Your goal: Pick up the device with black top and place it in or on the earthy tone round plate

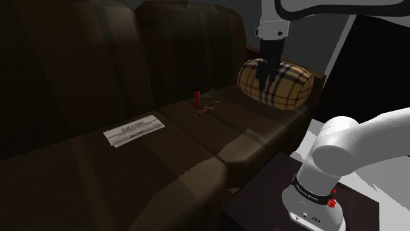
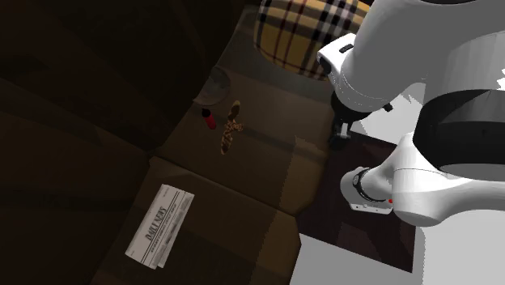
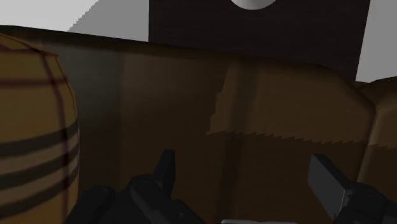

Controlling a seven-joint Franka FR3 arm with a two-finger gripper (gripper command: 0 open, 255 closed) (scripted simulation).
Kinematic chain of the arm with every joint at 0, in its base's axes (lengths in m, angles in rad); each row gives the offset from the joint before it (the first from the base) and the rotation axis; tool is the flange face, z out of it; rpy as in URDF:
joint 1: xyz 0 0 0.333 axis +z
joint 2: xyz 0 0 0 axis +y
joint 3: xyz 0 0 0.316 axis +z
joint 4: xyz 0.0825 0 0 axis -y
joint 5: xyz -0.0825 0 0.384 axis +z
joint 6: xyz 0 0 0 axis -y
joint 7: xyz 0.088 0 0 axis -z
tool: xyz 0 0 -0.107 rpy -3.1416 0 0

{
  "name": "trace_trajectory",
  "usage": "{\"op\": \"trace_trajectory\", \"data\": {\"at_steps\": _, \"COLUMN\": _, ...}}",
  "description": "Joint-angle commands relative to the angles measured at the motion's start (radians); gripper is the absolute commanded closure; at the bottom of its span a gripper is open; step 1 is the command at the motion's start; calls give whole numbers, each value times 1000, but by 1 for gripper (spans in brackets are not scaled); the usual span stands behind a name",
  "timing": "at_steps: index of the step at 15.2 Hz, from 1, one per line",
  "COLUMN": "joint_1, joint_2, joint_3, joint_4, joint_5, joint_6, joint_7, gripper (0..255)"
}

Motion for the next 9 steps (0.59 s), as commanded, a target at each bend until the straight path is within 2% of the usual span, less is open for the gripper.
{"op": "trace_trajectory", "data": {"at_steps": 1, "joint_1": 0, "joint_2": 0, "joint_3": 0, "joint_4": 0, "joint_5": 0, "joint_6": 0, "joint_7": 0, "gripper": 0}}
{"op": "trace_trajectory", "data": {"at_steps": 9, "joint_1": 0, "joint_2": 257, "joint_3": 3, "joint_4": 70, "joint_5": 24, "joint_6": 229, "joint_7": 42, "gripper": 0}}
